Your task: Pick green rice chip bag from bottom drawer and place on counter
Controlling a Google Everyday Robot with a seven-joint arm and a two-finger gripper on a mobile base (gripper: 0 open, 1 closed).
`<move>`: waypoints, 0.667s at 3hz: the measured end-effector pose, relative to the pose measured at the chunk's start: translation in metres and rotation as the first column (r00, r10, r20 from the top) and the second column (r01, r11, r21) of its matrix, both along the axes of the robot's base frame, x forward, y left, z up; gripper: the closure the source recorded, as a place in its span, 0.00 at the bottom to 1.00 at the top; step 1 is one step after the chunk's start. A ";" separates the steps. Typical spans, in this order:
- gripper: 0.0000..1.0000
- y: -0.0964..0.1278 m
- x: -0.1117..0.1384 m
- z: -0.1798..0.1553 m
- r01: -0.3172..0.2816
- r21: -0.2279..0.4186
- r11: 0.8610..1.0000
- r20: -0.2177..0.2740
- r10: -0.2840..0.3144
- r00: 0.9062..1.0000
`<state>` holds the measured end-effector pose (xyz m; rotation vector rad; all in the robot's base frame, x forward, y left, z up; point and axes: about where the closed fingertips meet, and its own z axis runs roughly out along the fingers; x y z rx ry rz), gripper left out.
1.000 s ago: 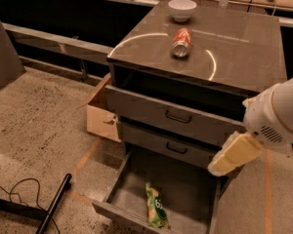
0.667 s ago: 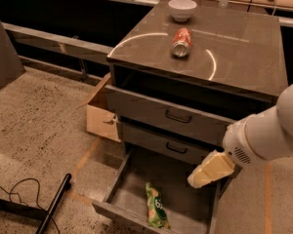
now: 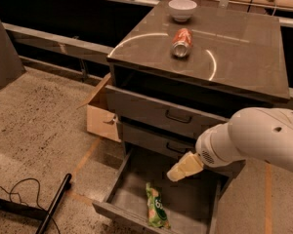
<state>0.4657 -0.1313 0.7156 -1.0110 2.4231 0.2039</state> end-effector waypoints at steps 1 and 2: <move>0.00 0.002 -0.001 -0.002 -0.003 -0.015 1.000 0.001 0.003 1.000; 0.00 -0.007 -0.013 -0.062 0.047 -0.039 0.998 -0.046 -0.049 0.998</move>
Offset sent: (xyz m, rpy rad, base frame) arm -0.0021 -0.0224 -0.1614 0.0982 0.0252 -0.4348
